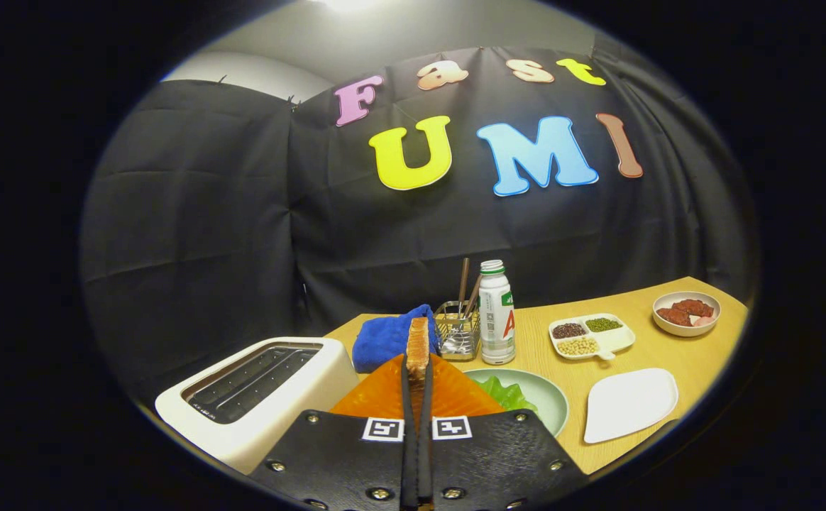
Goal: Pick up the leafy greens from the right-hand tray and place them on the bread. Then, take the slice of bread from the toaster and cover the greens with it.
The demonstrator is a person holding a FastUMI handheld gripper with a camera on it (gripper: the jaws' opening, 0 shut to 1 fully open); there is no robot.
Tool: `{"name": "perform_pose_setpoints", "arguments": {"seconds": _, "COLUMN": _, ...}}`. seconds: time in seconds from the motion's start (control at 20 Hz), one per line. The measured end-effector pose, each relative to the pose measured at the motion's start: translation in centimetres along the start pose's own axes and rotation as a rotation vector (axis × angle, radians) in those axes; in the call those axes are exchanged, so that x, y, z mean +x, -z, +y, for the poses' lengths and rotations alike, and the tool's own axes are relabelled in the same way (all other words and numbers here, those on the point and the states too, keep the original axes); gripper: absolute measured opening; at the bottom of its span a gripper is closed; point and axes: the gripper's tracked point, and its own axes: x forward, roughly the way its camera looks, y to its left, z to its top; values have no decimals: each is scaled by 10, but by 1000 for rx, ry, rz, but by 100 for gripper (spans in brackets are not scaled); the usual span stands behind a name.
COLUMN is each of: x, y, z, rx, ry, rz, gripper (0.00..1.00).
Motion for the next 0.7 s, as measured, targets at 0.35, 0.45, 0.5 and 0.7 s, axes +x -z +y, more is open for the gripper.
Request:
{"name": "perform_pose_setpoints", "arguments": {"seconds": 0.35, "x": 6, "y": 24, "z": -16, "rx": 9, "ry": 59, "rz": 43, "gripper": 1}}
{"name": "perform_pose_setpoints", "arguments": {"seconds": 0.45, "x": 8, "y": 34, "z": -21, "rx": -20, "ry": 72, "rz": 67, "gripper": 2}}
{"name": "perform_pose_setpoints", "arguments": {"seconds": 0.5, "x": 8, "y": 36, "z": -24, "rx": -24, "ry": 81, "rz": 73, "gripper": 6}}
{"name": "perform_pose_setpoints", "arguments": {"seconds": 0.7, "x": 8, "y": 42, "z": -35, "rx": -35, "ry": 99, "rz": 96, "gripper": 10}}
